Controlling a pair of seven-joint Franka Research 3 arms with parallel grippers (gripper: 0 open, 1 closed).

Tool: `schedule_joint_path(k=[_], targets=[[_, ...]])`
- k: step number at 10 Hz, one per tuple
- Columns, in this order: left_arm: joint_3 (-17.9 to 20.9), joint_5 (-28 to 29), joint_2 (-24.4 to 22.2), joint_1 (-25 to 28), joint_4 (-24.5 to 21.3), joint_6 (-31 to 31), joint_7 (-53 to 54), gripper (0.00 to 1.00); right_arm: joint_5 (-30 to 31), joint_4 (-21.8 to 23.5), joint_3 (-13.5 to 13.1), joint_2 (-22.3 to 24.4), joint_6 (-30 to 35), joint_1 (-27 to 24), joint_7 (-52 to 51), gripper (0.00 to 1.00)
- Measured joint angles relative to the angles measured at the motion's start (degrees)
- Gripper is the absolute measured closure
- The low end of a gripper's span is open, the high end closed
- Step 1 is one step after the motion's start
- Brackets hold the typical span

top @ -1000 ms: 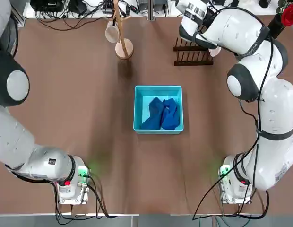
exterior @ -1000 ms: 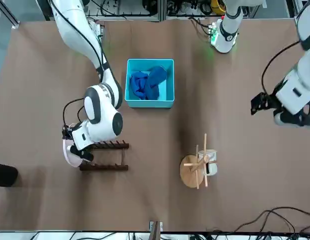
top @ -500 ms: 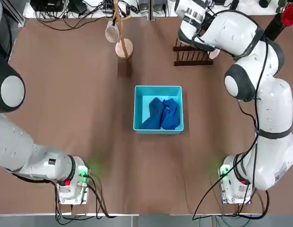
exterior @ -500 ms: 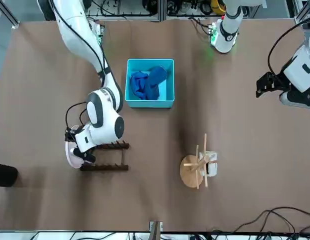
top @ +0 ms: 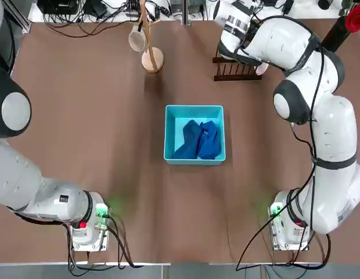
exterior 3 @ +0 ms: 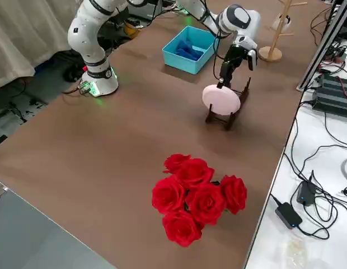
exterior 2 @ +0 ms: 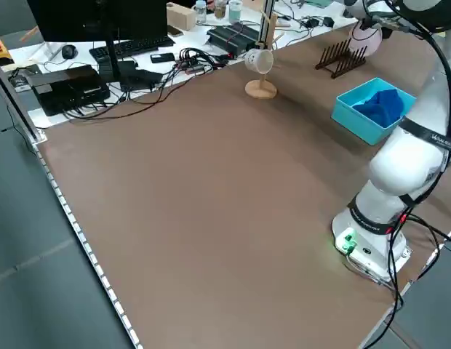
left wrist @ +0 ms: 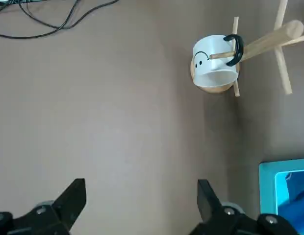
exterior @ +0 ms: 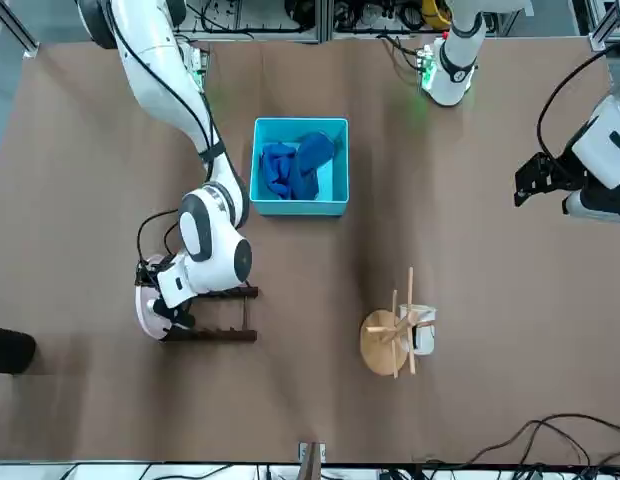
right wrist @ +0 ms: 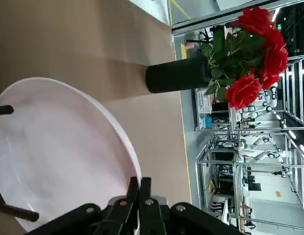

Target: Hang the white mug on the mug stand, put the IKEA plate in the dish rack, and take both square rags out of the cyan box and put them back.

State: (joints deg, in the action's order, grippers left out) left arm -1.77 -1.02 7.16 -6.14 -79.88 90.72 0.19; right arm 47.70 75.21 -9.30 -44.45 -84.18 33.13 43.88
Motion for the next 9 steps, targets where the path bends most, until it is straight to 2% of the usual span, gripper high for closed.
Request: schedule_joint_path(k=[4, 5, 6, 9], targets=[[0.0, 0.0, 0.5, 0.0, 0.0, 0.6, 0.0, 0.00, 0.0, 0.0, -0.2, -1.2, -1.2, -0.2, 0.9, 0.95], [0.0, 0.0, 0.5, 0.0, 0.0, 0.6, 0.0, 0.00, 0.0, 0.0, -0.3, -1.2, -1.3, -0.3, 0.8, 0.87], [0.0, 0.0, 0.5, 0.0, 0.0, 0.6, 0.0, 0.00, 0.0, 0.0, -0.3, -1.2, -1.4, -0.4, 0.8, 0.84], [0.0, 0.0, 0.7, 0.0, 0.0, 0.7, 0.0, 0.00, 0.0, -0.1, -0.4, -1.2, -1.7, -0.4, 0.9, 0.38]])
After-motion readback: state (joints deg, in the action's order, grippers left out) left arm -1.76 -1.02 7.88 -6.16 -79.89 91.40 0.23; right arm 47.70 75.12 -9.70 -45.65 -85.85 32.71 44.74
